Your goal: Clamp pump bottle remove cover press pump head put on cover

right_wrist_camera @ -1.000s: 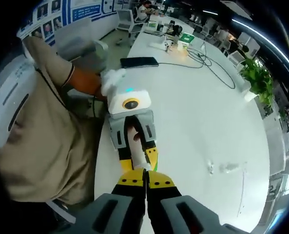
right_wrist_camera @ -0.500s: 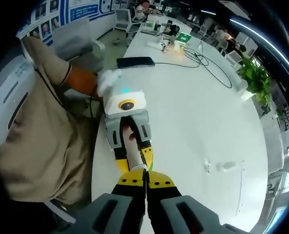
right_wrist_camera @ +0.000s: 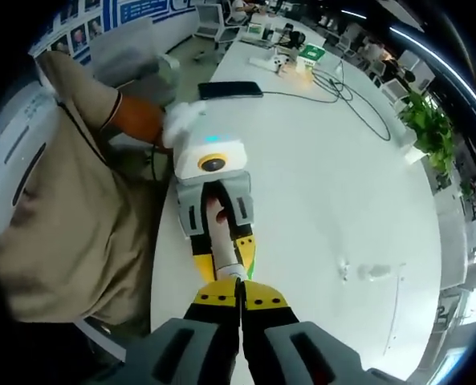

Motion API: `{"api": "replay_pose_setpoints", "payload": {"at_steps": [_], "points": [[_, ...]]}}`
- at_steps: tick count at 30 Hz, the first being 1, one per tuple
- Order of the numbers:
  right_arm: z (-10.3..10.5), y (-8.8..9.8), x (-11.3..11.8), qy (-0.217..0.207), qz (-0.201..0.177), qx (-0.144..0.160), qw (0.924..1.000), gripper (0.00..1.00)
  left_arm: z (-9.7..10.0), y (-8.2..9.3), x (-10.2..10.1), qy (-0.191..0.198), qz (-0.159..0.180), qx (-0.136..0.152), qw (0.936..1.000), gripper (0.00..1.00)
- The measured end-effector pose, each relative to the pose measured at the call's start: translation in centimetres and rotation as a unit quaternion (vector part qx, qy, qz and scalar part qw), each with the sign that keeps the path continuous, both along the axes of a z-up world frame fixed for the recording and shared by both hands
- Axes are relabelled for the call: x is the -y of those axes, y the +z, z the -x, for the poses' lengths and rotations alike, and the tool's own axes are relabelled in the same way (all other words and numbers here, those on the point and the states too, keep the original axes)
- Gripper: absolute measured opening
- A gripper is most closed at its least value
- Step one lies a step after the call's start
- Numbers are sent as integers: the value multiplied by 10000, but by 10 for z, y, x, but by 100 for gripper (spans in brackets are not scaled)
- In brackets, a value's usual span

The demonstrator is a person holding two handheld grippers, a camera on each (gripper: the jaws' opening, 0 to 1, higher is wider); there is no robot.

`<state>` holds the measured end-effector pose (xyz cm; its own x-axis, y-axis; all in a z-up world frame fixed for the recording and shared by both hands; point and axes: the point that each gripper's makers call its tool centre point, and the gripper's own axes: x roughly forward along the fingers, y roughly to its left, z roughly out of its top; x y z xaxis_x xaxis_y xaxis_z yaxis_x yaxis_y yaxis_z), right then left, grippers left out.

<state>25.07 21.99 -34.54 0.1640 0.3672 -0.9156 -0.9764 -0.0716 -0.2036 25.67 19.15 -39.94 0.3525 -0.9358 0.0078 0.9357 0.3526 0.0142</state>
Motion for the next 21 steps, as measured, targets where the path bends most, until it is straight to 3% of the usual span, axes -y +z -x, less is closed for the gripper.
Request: {"api": "replay_pose_setpoints", "payload": {"at_steps": [13, 21], "points": [[1, -6, -1, 245, 666, 79, 9974, 0, 1, 0, 0, 19, 13, -41, 10000, 12], [0, -7, 2, 294, 792, 65, 9964, 0, 0, 0, -1, 15, 8, -24, 10000, 12]]}}
